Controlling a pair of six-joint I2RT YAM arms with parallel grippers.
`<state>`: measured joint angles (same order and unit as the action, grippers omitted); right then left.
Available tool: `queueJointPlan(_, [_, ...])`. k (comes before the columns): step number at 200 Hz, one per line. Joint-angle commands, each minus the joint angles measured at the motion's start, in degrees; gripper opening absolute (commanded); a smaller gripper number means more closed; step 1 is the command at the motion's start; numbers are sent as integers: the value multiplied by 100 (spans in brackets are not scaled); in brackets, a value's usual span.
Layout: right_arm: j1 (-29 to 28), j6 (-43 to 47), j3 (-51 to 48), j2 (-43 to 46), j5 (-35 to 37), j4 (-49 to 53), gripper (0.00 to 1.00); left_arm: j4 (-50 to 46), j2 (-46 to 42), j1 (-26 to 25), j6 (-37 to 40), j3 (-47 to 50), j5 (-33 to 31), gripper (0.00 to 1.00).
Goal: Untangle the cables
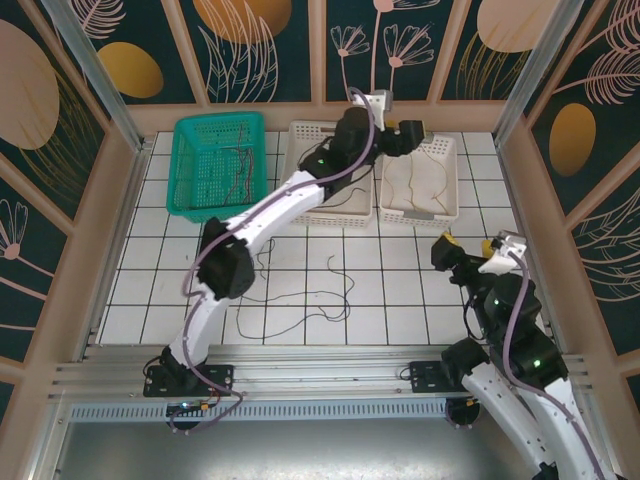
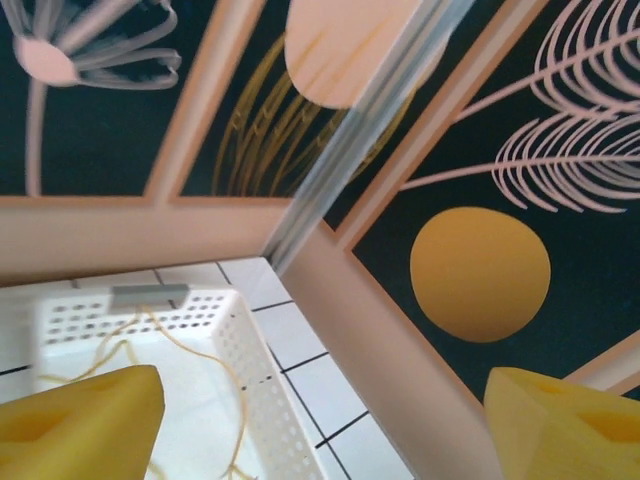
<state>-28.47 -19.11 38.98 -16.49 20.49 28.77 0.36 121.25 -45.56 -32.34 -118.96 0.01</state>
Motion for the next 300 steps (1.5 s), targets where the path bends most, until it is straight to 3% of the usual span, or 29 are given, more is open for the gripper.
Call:
queueJointPlan(1, [43, 205, 344, -482, -515, 43, 99, -219, -864, -40, 360, 1214, -757, 87])
queueJointPlan(61, [-130, -165, 1031, -2676, -1864, 363, 99, -473, -3582, -24, 383, 4402, -1921, 99])
queueJointPlan(109, [-1530, -979, 700, -3876, -1417, -97, 99, -899, -5353, -24, -88, 6287, -2483, 98])
queueJointPlan(127, [-1707, -1160, 494, -4319, -1443, -386, 99, -1123, -5823, -26, -250, 6873, -2542, 98])
queueJointPlan(169, [-1734, -1432, -108, -5131, -2155, -1400, 96, -1609, -6817, -25, -687, 7747, -2763, 99])
queueJointPlan(205, [-1829, -1455, -110, -5934, -2210, -1838, 90, -1776, -7568, -32, -1002, 8298, -2922, 98])
queueJointPlan(255, [-1829, -1411, 50, -6837, -2334, -2162, 75, -1906, -7753, -25, -1181, 8682, -2937, 99])
queueJointPlan(300, [-1829, -1444, 83, -7045, -2270, -2154, 64, -2031, -7908, -29, -1190, 8788, -2999, 99])
